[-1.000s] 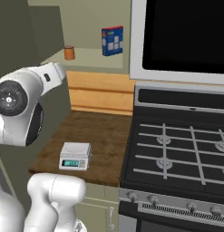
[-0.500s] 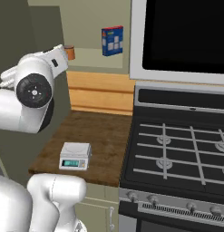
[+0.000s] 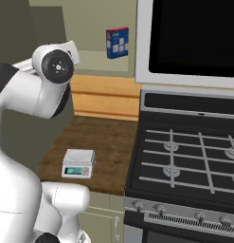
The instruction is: Pick the jam and place it on the digital scale for weighing, and close the cabinet.
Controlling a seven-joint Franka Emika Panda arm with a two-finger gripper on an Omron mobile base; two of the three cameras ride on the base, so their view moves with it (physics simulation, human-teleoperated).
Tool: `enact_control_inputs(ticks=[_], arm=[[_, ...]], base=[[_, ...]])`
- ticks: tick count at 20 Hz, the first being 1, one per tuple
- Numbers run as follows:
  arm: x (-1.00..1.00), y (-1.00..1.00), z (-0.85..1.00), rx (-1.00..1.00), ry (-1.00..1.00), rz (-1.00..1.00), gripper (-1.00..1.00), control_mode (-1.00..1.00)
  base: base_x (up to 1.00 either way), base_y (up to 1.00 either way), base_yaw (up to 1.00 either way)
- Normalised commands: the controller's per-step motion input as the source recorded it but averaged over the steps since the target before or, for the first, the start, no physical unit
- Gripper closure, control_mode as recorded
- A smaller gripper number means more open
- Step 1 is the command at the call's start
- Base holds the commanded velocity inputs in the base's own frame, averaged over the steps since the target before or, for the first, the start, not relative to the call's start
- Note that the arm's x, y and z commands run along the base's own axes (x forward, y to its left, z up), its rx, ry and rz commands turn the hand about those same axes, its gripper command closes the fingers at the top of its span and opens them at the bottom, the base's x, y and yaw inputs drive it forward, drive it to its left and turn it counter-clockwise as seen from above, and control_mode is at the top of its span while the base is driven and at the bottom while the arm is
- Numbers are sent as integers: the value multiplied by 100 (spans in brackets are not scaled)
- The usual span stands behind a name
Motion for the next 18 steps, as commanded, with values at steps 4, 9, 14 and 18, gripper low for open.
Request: enact_control_inputs(ticks=[4, 9, 14, 18], arm=[[45, 1, -4, 0, 3, 0, -100, -100], [44, 0, -13, 0, 0, 0, -100, -100], [40, 0, -5, 0, 0, 0, -100, -100], [45, 9, -1, 0, 0, 0, -100, -100]], base=[[0, 0, 0], [0, 0, 0], [0, 0, 0], [0, 0, 0]])
